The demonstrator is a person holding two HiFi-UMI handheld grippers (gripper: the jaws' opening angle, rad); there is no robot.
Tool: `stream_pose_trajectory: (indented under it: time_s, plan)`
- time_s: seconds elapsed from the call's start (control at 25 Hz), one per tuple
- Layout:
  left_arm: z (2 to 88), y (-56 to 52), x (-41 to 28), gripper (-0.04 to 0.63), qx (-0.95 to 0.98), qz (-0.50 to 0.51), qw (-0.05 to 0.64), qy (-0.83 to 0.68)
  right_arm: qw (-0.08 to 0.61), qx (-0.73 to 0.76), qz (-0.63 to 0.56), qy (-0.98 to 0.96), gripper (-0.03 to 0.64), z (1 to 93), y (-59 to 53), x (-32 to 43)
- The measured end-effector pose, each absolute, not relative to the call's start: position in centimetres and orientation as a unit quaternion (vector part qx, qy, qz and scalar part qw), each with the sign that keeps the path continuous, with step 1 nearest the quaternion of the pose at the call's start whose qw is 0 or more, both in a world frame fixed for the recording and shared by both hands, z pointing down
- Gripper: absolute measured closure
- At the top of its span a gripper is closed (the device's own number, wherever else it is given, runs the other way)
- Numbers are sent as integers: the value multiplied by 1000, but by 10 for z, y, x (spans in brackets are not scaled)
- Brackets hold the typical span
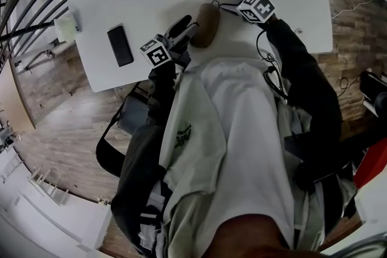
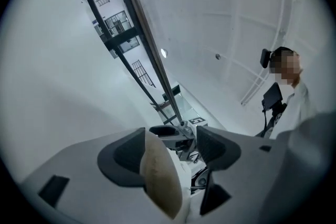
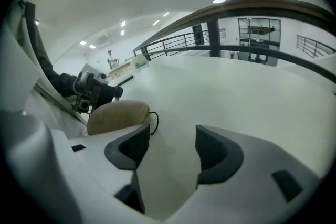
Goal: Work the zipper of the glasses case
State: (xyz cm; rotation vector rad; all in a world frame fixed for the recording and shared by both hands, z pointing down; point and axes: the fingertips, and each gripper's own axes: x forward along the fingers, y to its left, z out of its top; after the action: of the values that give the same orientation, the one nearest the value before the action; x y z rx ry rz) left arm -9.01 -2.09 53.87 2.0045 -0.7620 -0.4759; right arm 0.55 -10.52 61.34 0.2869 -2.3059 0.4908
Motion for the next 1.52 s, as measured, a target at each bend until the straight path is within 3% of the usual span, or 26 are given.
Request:
stream_pose_trajectory:
  time_s: [0.16,0.32,0.48,0.52,0.6,0.68,1.52]
  plan:
    - [529,-22,-109,293,795,-218,448,-347,279,161,284,-903,367,581,-99,35]
    - [520,-20,-117,453,782,-231,442,-373,118,151,407,-893,367,531,-74,32]
    - [517,-20,-111,503,778,-237,448,-371,26,143,442,-885,375,501,-68,23]
    - [517,-19,-109,505,779,-236,448,-368,17,141,438,-888,420,499,-68,21]
    - [521,-12,-97,529,781,-230,453,-363,11,143,434,-889,560,500,-63,23]
    - [525,3,-81,565,781,-222,462,-357,18,149,438,-886,620,506,-46,32]
    - [528,-9,-98,583,765,-230,478,-367,83,144,413,-895,621,536,-35,-1]
